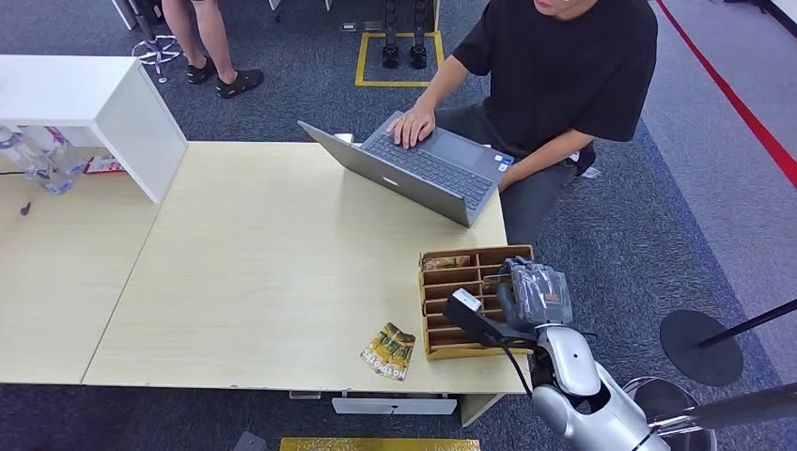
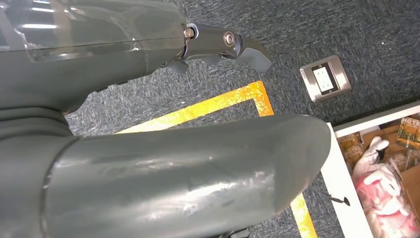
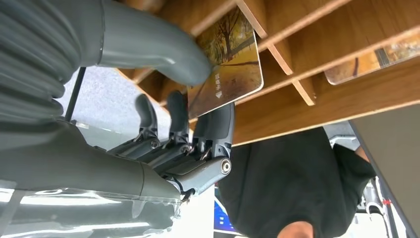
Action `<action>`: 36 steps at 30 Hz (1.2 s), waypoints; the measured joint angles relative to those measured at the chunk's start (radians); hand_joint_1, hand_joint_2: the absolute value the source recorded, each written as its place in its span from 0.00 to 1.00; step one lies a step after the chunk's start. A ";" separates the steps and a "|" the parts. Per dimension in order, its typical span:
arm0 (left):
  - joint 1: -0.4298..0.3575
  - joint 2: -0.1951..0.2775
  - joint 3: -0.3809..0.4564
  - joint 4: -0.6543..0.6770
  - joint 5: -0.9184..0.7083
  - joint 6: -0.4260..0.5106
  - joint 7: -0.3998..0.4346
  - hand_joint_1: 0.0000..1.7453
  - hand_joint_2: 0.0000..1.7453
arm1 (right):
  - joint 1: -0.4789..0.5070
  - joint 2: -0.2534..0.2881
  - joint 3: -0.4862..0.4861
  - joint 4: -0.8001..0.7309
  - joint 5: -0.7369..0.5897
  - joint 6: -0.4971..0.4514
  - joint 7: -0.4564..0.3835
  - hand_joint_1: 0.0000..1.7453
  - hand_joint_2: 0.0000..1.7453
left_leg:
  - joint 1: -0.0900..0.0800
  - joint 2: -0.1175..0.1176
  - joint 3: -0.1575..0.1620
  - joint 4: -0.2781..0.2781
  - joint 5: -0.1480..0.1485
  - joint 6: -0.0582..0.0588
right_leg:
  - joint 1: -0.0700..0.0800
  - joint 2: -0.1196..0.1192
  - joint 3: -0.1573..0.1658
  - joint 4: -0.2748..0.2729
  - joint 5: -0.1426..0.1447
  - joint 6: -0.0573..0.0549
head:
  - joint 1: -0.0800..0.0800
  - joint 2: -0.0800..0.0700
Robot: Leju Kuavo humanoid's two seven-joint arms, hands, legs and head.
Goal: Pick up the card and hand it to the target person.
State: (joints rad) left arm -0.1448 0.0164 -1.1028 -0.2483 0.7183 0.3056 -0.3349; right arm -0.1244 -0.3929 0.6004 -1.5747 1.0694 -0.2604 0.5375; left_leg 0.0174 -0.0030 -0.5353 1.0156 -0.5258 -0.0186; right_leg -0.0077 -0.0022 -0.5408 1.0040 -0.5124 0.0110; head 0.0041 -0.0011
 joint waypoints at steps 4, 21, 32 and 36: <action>0.000 0.000 0.000 0.000 0.000 0.000 0.000 0.00 0.00 | 0.000 0.000 0.001 0.000 0.000 0.000 0.000 0.81 1.00 | 0.000 0.000 0.000 0.000 0.000 0.000 | 0.000 0.000 0.000 0.000 0.000 0.000 | 0.000 0.000; 0.000 0.000 0.000 0.000 -0.001 0.001 0.000 0.00 0.00 | -0.002 0.000 0.004 0.000 -0.010 -0.001 0.005 0.80 1.00 | 0.000 0.000 0.000 0.000 0.000 0.000 | 0.000 0.000 0.000 0.000 0.000 0.000 | 0.000 0.000; 0.000 0.000 0.000 0.000 -0.001 0.002 -0.001 0.00 0.00 | 0.002 -0.005 0.000 -0.025 -0.012 -0.012 0.014 0.79 1.00 | 0.000 0.000 0.000 0.000 0.000 0.000 | 0.000 0.000 0.000 0.000 0.000 0.000 | 0.000 0.000; 0.001 0.000 0.000 0.000 -0.001 0.002 -0.003 0.00 0.00 | 0.004 -0.012 -0.008 -0.048 -0.007 -0.016 0.018 0.79 1.00 | 0.000 0.000 0.000 0.000 0.000 0.000 | 0.000 0.000 0.000 0.000 0.000 0.000 | 0.000 0.000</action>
State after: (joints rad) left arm -0.1443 0.0167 -1.1028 -0.2483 0.7172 0.3076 -0.3379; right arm -0.1206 -0.4045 0.5925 -1.6232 1.0619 -0.2760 0.5553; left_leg 0.0174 -0.0028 -0.5351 1.0160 -0.5258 -0.0186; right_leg -0.0077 -0.0022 -0.5407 1.0040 -0.5123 0.0111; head 0.0041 -0.0011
